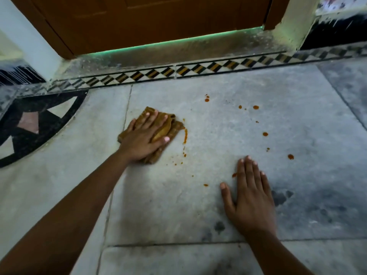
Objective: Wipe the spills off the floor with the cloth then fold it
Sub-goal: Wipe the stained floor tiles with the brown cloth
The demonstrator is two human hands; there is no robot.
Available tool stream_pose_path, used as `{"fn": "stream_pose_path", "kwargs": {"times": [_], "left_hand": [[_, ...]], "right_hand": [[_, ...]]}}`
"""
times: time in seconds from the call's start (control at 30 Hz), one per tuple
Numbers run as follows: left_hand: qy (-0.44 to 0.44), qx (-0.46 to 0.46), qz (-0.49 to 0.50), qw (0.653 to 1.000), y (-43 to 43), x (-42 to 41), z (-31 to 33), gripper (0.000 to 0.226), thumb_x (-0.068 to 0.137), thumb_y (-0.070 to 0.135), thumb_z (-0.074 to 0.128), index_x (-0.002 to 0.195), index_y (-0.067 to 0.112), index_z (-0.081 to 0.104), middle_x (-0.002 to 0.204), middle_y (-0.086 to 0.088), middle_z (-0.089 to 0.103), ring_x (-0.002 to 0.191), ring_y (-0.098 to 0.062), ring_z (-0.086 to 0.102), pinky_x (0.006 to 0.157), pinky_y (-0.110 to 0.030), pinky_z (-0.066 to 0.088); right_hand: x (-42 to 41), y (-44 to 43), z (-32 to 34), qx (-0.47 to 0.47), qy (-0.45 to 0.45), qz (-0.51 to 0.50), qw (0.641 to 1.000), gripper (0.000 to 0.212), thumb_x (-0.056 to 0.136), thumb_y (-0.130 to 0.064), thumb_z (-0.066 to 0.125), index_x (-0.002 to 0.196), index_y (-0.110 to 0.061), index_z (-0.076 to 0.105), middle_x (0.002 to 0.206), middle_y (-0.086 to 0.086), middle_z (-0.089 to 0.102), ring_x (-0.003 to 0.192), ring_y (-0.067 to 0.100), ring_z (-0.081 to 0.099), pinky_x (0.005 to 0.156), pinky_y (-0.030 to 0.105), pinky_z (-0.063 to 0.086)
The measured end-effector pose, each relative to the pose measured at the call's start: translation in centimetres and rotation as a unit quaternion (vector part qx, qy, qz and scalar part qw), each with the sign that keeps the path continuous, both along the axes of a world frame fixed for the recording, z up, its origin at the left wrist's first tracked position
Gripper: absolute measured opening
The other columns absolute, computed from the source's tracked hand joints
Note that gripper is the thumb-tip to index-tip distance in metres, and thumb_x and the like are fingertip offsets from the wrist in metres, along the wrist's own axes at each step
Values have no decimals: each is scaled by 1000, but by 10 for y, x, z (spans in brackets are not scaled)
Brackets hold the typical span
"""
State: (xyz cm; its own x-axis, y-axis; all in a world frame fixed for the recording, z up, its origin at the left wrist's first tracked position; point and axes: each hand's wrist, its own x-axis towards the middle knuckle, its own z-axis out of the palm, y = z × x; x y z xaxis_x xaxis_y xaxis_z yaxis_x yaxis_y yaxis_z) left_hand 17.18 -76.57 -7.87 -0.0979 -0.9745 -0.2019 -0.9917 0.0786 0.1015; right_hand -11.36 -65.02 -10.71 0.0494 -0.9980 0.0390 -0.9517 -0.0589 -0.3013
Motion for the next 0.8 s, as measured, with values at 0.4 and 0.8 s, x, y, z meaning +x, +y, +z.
{"fn": "stream_pose_path", "kwargs": {"times": [0.4, 0.8], "left_hand": [[12, -28, 23, 999, -19, -64, -3, 76, 85, 72, 26, 149, 39, 2, 160, 3, -8, 146, -19, -9, 115, -49, -7], [44, -26, 140, 989, -62, -95, -5, 65, 91, 64, 24, 148, 42, 2, 160, -2, -6, 146, -27, -5, 112, -60, -5]], "right_hand": [[0, 1, 2, 11, -5, 9, 1000, 79, 87, -57, 17, 148, -7, 15, 156, 12, 14, 145, 22, 11, 116, 33, 2], [1, 1, -1, -6, -10, -6, 1000, 76, 88, -53, 24, 146, -4, 23, 154, 16, 23, 143, 27, 19, 115, 34, 5]]}}
